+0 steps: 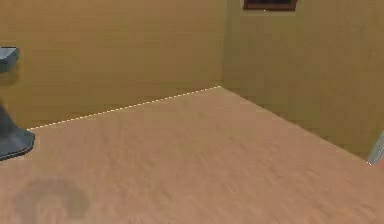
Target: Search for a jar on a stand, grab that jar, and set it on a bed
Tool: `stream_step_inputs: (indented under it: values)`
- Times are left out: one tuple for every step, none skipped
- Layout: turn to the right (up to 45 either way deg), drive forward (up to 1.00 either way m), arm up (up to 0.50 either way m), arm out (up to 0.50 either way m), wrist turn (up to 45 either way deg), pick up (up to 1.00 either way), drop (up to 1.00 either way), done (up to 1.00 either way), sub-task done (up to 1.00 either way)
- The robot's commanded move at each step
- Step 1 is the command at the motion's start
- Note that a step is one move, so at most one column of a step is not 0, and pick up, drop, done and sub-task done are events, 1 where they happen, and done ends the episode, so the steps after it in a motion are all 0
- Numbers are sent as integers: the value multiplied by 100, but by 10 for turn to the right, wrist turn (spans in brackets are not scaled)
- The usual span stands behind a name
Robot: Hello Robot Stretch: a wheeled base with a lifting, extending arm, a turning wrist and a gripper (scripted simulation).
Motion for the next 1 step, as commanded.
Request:
stream_step_inputs:
  values:
    - [450, 0, 0, 0, 0, 0, 0, 0, 0]
